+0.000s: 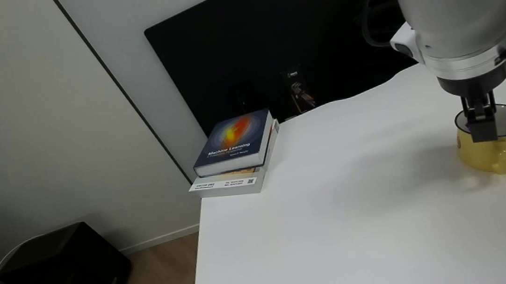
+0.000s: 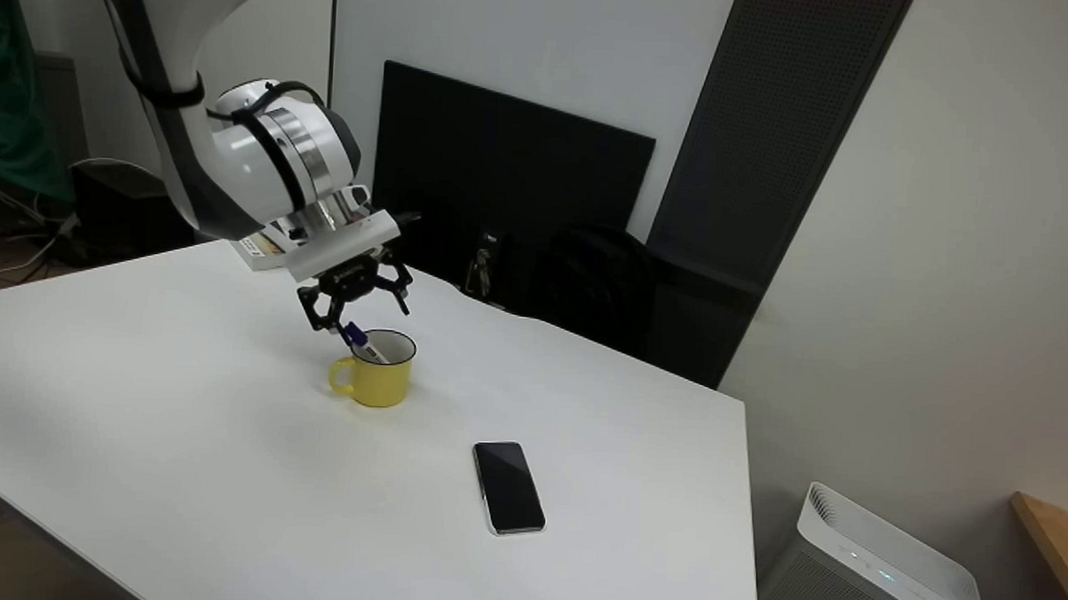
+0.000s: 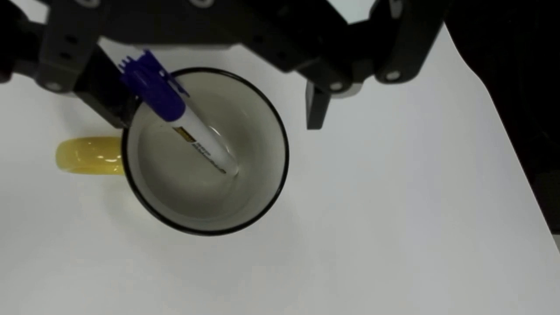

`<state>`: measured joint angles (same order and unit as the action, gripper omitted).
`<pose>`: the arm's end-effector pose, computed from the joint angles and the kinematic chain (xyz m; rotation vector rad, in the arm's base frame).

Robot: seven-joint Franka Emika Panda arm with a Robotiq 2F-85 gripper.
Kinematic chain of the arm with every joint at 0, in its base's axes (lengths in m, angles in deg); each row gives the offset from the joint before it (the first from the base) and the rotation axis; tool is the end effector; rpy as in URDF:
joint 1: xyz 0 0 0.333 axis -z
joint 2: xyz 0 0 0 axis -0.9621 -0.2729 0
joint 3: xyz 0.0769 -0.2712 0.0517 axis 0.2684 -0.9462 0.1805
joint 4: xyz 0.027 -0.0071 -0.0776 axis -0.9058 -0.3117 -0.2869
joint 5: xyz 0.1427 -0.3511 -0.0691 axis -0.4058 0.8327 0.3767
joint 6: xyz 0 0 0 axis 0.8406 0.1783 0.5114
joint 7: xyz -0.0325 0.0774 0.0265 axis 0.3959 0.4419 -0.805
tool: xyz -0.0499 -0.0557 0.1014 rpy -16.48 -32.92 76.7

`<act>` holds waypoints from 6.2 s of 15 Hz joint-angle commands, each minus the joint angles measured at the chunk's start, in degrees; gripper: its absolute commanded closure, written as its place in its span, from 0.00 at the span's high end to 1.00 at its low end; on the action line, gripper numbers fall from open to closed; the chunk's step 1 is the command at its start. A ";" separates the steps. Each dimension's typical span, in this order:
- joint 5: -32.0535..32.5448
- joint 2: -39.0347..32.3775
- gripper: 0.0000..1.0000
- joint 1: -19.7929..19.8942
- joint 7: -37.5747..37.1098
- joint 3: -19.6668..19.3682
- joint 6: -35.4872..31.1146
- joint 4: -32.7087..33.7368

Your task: Pick up the marker from the cup and put it on the table

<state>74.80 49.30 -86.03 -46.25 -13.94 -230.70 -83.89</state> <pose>0.5466 0.1492 0.1331 2.3298 1.2154 0.1251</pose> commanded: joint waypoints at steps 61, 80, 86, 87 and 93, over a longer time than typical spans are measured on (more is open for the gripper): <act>-7.88 5.17 0.05 -3.14 -2.61 0.45 10.14 0.39; 10.95 9.46 0.05 -9.46 -12.67 5.57 8.42 0.83; 24.95 4.25 0.05 -11.76 -19.61 8.71 7.53 3.99; 26.42 2.92 0.05 -12.07 -20.09 9.34 7.53 4.88; 32.94 -5.08 0.05 -13.07 -21.57 11.93 5.97 10.42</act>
<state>104.15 48.51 -98.95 -65.23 -2.69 -223.85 -77.63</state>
